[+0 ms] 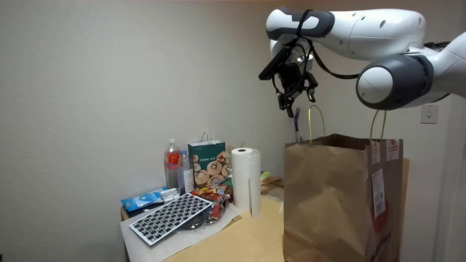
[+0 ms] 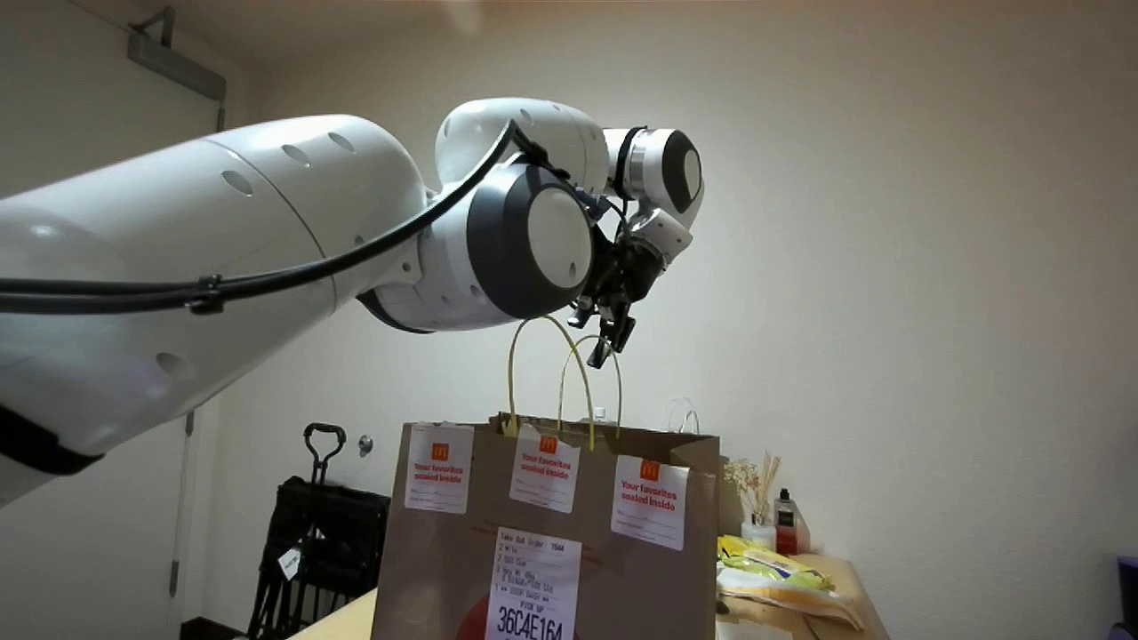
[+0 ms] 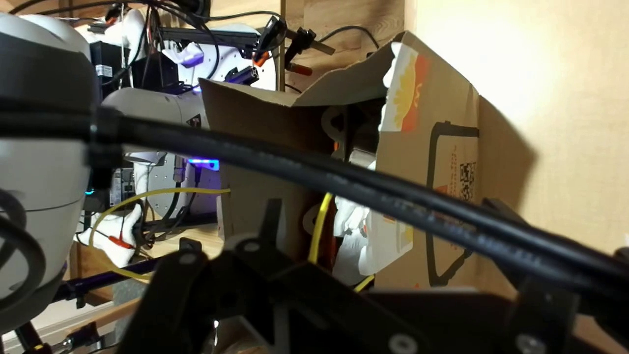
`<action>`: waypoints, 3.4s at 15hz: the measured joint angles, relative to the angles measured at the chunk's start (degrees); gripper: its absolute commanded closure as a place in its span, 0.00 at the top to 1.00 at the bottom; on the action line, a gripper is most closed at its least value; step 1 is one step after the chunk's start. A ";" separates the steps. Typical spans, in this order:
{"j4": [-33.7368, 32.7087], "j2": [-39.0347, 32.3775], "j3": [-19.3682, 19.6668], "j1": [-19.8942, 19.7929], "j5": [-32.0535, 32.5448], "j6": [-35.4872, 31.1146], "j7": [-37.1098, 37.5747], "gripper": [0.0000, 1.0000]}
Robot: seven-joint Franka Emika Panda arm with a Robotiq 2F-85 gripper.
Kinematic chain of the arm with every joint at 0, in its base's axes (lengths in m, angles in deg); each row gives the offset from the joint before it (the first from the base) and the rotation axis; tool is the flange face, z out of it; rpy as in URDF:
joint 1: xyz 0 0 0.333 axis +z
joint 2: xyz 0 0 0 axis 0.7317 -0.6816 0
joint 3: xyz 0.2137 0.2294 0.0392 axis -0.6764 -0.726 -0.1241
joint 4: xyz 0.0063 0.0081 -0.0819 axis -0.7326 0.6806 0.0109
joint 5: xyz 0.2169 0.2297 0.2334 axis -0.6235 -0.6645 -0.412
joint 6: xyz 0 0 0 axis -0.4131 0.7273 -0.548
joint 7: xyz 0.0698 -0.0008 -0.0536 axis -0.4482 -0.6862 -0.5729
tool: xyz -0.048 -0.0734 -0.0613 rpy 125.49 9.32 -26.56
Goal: Move the paper bag
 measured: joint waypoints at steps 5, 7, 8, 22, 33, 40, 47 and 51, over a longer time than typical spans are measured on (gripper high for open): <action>0.00 -1.27 -0.08 -0.24 0.00 0.01 0.00 1.00; 0.00 -1.31 -0.01 -0.56 0.00 0.17 0.00 1.00; -0.01 -1.31 0.11 -0.71 0.00 0.42 0.16 1.00; 0.01 -5.43 -0.71 -3.34 -2.85 2.52 0.55 0.47; -0.74 0.35 0.22 4.03 12.80 -1.34 -13.83 0.00; 0.50 0.79 3.74 9.38 28.13 -8.36 -39.02 0.03; 1.11 0.74 6.79 16.45 40.15 -17.04 -53.62 0.03; 1.11 0.83 7.76 18.84 43.22 -21.10 -56.74 0.03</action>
